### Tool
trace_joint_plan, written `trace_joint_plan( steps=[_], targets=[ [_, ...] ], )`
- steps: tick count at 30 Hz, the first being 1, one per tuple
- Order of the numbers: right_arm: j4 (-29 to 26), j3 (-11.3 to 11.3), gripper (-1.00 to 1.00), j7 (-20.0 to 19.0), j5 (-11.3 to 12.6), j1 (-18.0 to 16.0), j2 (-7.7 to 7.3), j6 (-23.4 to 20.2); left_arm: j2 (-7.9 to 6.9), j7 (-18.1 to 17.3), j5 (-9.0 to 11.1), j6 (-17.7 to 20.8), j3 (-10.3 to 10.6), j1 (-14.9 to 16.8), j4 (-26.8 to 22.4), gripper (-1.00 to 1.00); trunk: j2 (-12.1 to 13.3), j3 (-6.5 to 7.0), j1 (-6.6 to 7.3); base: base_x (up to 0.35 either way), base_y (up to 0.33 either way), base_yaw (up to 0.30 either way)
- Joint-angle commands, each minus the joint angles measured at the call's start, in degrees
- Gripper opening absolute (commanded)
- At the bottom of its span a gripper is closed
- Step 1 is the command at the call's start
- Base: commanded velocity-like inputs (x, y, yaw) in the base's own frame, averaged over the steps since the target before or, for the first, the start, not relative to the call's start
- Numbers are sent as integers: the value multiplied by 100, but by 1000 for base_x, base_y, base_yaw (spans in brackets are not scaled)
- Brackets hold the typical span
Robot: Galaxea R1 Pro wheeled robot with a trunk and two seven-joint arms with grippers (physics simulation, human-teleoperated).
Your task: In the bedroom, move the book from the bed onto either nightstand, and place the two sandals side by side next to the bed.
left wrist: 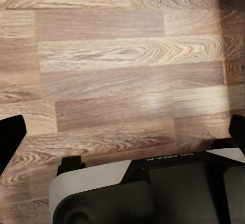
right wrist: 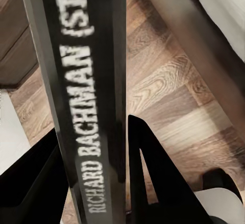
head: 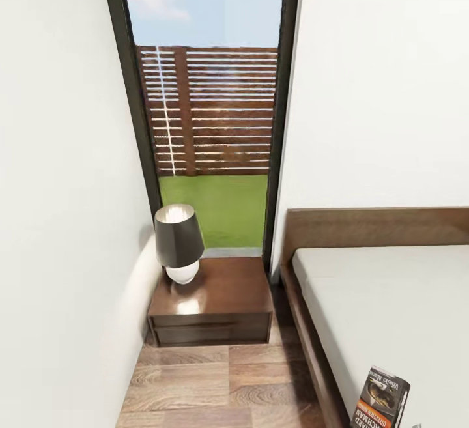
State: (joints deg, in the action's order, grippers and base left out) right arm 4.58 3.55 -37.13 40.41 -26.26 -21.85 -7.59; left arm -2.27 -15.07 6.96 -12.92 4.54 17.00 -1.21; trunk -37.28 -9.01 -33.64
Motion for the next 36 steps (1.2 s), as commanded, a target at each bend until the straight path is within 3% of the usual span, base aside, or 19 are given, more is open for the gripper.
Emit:
trace_joint_plan(
  steps=[1, 36],
  targets=[
    [15, 23, -100, -31, 71, -11, -1, -32, -2, -22, 60, -17, 47, 5, 7, 100, -8, -9, -5, 328, 0, 0],
    [14, 23, -100, -31, 71, -11, -2, -32, -2, -22, 60, -17, 47, 5, 7, 100, -8, -9, -5, 328, 0, 23]
  ],
)
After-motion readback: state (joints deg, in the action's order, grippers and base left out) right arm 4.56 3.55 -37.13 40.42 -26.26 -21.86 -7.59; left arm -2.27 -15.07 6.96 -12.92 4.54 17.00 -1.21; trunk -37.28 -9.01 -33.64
